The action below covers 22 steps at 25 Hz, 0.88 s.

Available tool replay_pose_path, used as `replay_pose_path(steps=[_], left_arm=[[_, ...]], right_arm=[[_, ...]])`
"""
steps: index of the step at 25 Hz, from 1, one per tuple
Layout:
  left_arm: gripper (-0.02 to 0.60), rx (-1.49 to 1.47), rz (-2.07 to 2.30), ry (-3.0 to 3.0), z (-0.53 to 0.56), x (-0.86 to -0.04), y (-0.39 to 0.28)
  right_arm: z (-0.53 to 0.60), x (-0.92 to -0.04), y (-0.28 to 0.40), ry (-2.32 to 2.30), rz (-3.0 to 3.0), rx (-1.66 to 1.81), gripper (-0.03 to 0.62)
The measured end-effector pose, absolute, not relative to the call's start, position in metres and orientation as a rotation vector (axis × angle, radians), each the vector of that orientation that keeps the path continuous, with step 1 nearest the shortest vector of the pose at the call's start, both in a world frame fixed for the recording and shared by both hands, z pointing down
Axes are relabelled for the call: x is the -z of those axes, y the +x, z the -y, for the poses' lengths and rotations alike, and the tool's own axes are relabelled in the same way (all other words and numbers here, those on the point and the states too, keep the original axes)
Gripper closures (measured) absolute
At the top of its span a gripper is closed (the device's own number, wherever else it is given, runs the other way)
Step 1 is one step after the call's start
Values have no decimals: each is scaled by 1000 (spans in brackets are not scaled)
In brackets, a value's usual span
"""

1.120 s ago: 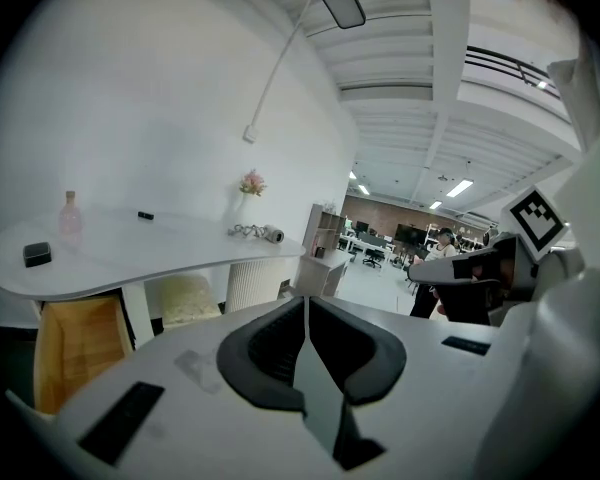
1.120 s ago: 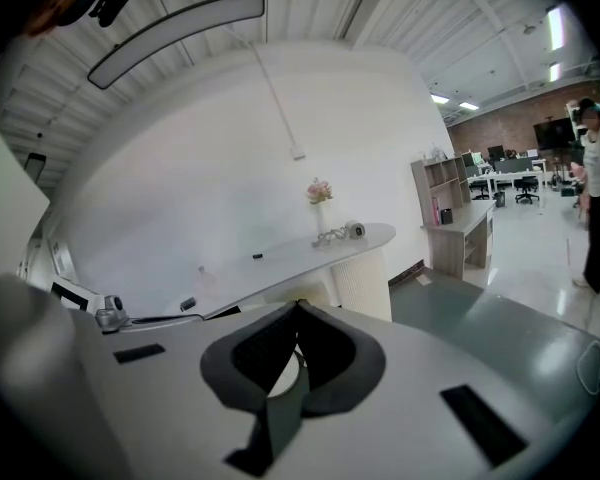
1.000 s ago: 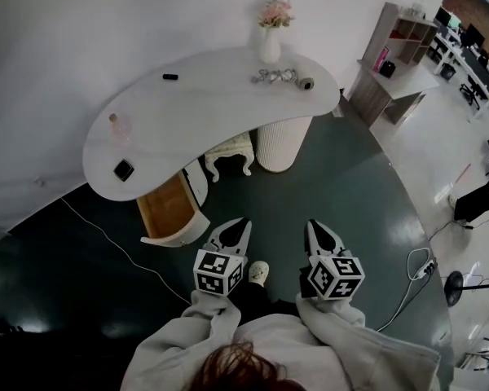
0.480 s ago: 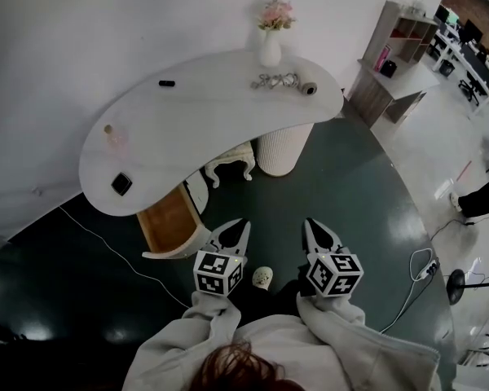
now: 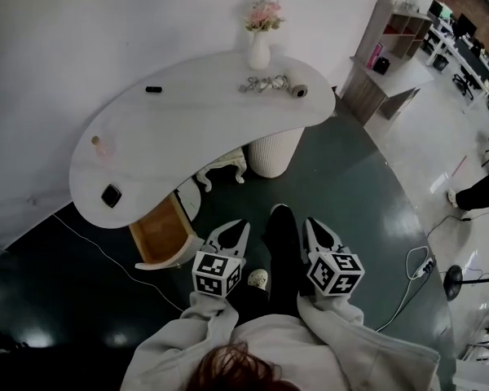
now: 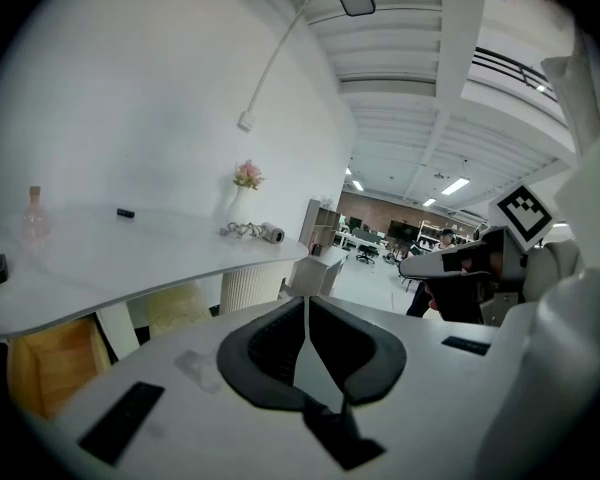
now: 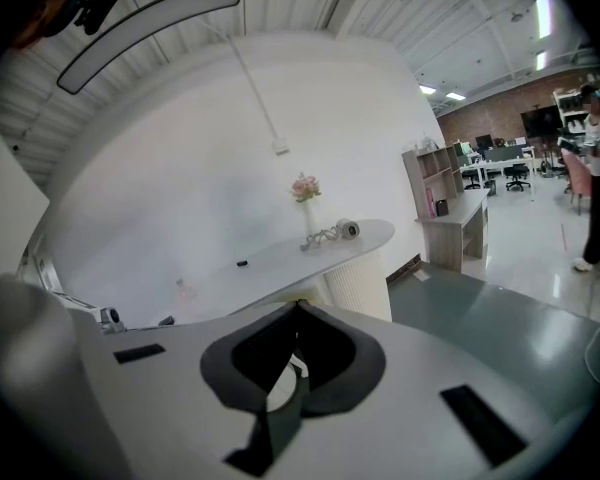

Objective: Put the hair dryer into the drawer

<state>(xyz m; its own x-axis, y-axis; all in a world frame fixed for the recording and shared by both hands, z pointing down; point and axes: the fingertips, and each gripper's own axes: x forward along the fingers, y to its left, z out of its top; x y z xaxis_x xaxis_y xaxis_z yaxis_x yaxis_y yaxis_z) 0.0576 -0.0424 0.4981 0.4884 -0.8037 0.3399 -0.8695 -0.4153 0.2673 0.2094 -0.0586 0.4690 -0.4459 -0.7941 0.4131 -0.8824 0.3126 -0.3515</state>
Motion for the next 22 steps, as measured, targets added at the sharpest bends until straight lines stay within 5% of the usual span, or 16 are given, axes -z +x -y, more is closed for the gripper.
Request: replay_pose_path(steps=[22], left_arm=[[557, -241, 1476, 2247, 220, -501, 46]], right_arm=[[255, -479, 198, 1426, 2441, -879, 545]])
